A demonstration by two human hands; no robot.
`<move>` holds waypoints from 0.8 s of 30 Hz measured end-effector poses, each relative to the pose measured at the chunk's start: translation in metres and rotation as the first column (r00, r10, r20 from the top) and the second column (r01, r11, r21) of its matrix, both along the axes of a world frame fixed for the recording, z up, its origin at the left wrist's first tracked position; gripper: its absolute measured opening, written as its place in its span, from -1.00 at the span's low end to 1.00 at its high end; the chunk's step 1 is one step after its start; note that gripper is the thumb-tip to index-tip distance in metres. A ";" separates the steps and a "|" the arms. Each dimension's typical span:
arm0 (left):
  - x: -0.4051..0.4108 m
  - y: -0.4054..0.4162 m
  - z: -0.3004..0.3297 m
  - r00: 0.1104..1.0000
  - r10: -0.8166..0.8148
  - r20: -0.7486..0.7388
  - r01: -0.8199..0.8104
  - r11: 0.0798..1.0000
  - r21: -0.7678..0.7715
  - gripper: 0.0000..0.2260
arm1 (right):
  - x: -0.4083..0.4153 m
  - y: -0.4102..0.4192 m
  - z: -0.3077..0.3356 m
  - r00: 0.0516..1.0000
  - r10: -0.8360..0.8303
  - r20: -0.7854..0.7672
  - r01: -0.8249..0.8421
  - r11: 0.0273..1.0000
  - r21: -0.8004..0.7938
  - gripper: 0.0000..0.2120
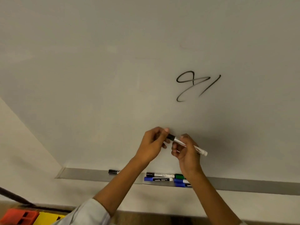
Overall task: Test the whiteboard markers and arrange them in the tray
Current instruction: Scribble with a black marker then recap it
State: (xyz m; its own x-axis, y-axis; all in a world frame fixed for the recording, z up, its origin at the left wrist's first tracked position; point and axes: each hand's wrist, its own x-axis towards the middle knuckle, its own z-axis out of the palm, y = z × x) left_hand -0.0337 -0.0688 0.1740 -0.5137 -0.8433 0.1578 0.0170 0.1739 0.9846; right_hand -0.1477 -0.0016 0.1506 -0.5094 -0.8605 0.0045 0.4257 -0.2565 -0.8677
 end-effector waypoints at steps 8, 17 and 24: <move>-0.031 0.036 0.055 0.918 0.060 -0.391 0.020 0.980 0.198 -0.74 | 0.032 0.006 0.054 0.914 0.026 0.405 0.037 0.989 -0.146 -0.70; -0.042 0.068 0.090 0.817 0.186 -0.545 -0.050 0.966 0.255 -0.74 | 0.029 0.011 0.073 0.915 -0.371 -0.159 0.264 0.849 -0.458 -0.83; 0.019 0.002 0.147 0.655 0.310 -0.690 -0.236 0.950 0.203 -0.74 | -0.028 0.059 0.091 0.891 -0.452 0.050 0.407 0.744 -0.530 -0.84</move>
